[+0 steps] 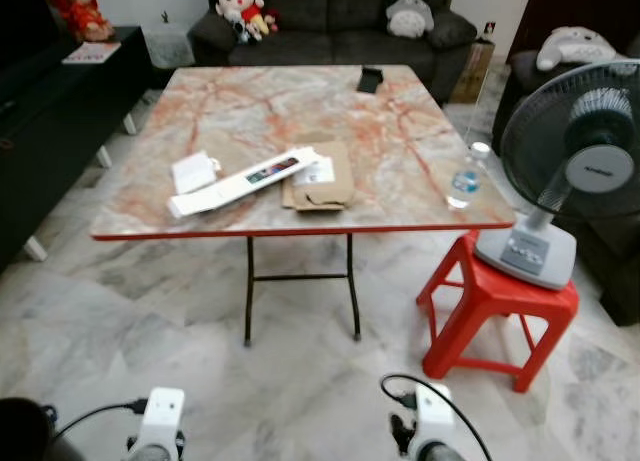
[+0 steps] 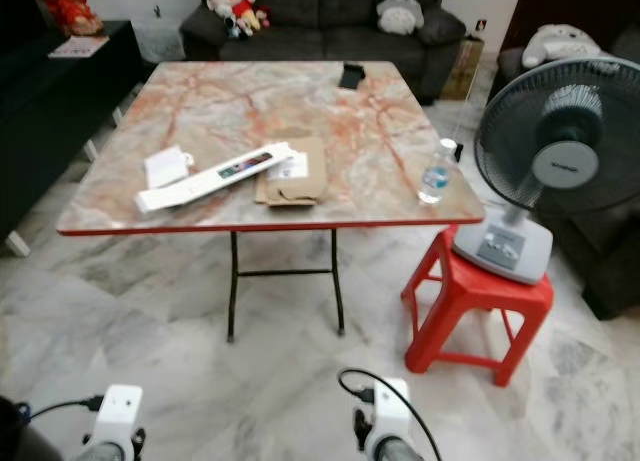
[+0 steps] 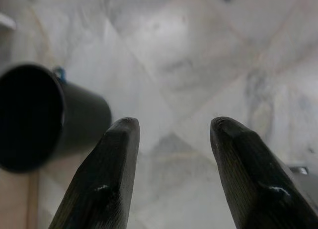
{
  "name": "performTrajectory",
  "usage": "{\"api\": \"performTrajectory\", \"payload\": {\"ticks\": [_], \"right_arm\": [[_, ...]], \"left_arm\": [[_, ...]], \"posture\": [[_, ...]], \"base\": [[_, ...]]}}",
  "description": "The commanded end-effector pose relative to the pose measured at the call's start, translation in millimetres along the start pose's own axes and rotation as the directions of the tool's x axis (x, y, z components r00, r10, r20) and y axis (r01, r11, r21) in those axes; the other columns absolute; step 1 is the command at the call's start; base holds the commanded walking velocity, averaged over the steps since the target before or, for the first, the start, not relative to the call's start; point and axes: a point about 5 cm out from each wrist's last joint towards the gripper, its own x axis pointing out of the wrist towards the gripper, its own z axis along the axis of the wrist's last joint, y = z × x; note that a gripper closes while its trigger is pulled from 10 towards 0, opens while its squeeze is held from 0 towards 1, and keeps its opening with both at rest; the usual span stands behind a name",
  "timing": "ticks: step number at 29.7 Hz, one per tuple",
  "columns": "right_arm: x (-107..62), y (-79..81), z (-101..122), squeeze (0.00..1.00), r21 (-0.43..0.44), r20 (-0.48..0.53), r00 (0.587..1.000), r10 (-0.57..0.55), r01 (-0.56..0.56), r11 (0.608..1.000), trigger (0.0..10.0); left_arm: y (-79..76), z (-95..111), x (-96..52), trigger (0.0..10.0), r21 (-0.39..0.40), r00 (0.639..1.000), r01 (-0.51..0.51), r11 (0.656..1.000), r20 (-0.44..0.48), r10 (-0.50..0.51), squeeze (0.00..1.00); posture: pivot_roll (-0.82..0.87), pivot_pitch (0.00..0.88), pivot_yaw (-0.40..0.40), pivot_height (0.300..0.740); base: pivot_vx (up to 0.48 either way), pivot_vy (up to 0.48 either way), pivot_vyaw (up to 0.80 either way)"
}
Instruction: Picking trash to rubbish bin
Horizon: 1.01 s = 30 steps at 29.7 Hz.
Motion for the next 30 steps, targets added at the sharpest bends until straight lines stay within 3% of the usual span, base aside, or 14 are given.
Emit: {"api": "performTrajectory", "payload": {"ticks": [1, 2, 3, 8, 9, 11, 13, 15, 17, 18, 23, 25, 27, 30], "right_arm": [[0.6, -5.8, 7, 0.0, 0.0, 0.031, 0.999, -0.011, 0.011, 1.0, 10.0], [1.5, -4.2, 12, 0.0, -0.004, 0.049, 0.999, -0.003, 0.004, 1.0, 10.0], [3.8, 0.0, 25, 0.0, -0.017, 0.097, 0.995, 0.014, -0.012, 1.0, 10.0], [7.1, 7.4, 57, 0.0, -0.04, 0.218, 0.975, 0.045, -0.037, 0.999, 10.0], [7.7, 13.2, 81, 0.0, -0.053, 0.306, 0.95, 0.068, -0.054, 0.997, 10.0], [6.3, 20.5, 107, 0.0, -0.061, 0.398, 0.911, 0.102, -0.085, 0.995, 10.0], [3.8, 24.7, 126, 0.0, -0.085, 0.469, 0.875, 0.118, -0.089, 0.992, 10.0], [-2.7, 30.6, 158, 0.0, -0.078, 0.579, 0.804, 0.136, -0.111, 0.991, 10.0], [-7.2, 33.9, 173, 0.0, -0.083, 0.63, 0.763, 0.144, -0.117, 0.99, 10.0], [-12.9, 39.3, 188, 0.0, -0.096, 0.681, 0.714, 0.165, -0.136, 0.986, 10.0], [-30.4, 59.6, 220, 0.0, -0.161, 0.785, 0.574, 0.231, -0.17, 0.972, 10.0], [-31.7, 61.0, 221, 0.0, -0.166, 0.792, 0.563, 0.236, -0.173, 0.971, 10.0], [-38.8, 67.2, 231, 0.0, -0.18, 0.823, 0.514, 0.244, -0.173, 0.968, 10.0], [-44.3, 71.4, 238, 0.0, -0.173, 0.845, 0.478, 0.24, -0.181, 0.968, 10.0]], "left_arm": [[-16.3, 20, 1.4, 10.0, 0.044, 0.993, 0.073, 0.996, 0.09, -0.076, 0.0], [-20.9, 29, 1.6, 10.0, 0.063, 0.986, 0.099, 0.993, 0.129, -0.106, 0.0], [-31.1, 50, 1.1, 10.0, 0.116, 0.961, 0.144, 0.983, 0.219, -0.167, 0.0], [-51.2, 92, -3.7, 10.0, 0.149, 0.889, 0.232, 0.961, 0.369, -0.272, 0.0], [-61.6, 116, -8.2, 10.0, 0.201, 0.843, 0.248, 0.948, 0.438, -0.313, 0.0], [-66.9, 135, -12.2, 10.0, 0.203, 0.809, 0.252, 0.946, 0.493, -0.321, 0.0], [-66.0, 154, -15.4, 10.0, 0.124, 0.783, 0.267, 0.956, 0.55, -0.29, 0.0], [-55.5, 182, -20.2, 10.0, 0.014, 0.75, 0.243, 0.97, 0.631, -0.197, 0.0], [-47.8, 195, -23.7, 10.0, -0.045, 0.724, 0.234, 0.971, 0.675, -0.143, 0.0], [-38.0, 208, -28.2, 10.0, -0.083, 0.688, 0.186, 0.979, 0.722, -0.069, 0.0], [-21.2, 229, -42.1, 10.0, -0.168, 0.579, 0.15, 0.974, 0.814, 0.051, 0.0], [-20.8, 230, -43.1, 10.0, -0.176, 0.571, 0.159, 0.972, 0.819, 0.055, 0.0], [-21.4, 232, -49.2, 10.0, -0.154, 0.521, 0.157, 0.975, 0.852, 0.051, 0.0], [-21.3, 232, -52.5, 10.0, -0.135, 0.492, 0.135, 0.982, 0.869, 0.052, 0.0]], "posture": [[-0.02, 0.0, 0.008, 0.74], [-0.02, 0.0, 0.008, 0.74], [-0.02, 0.0, 0.008, 0.74], [-0.02, 0.0, -0.001, 0.74], [-0.01, 0.0, -0.003, 0.74], [-0.02, 0.0, -0.002, 0.74], [-0.02, 0.0, 0.0, 0.74], [-0.03, 0.0, -0.001, 0.74], [-0.03, 0.0, -0.001, 0.74], [-0.03, 0.0, -0.001, 0.74], [-0.03, 0.0, 0.0, 0.74], [-0.03, 0.0, 0.0, 0.74], [-0.03, 0.0, 0.002, 0.74], [-0.03, 0.0, 0.0, 0.74]], "base": [[0.0, 0.0, 0.0], [0.0, 0.0, 0.0], [0.0, 0.0, 0.0], [0.0, 0.0, 0.0], [0.0, 0.0, 0.0], [0.0, 0.0, 0.0], [0.0, 0.0, 0.0], [0.0, 0.0, 0.0], [0.0, 0.0, 0.0], [0.0, 0.0, 0.0], [0.0, 0.0, 0.0], [0.0, 0.0, 0.0], [0.0, 0.0, 0.0], [0.0, 0.0, 0.0]]}}
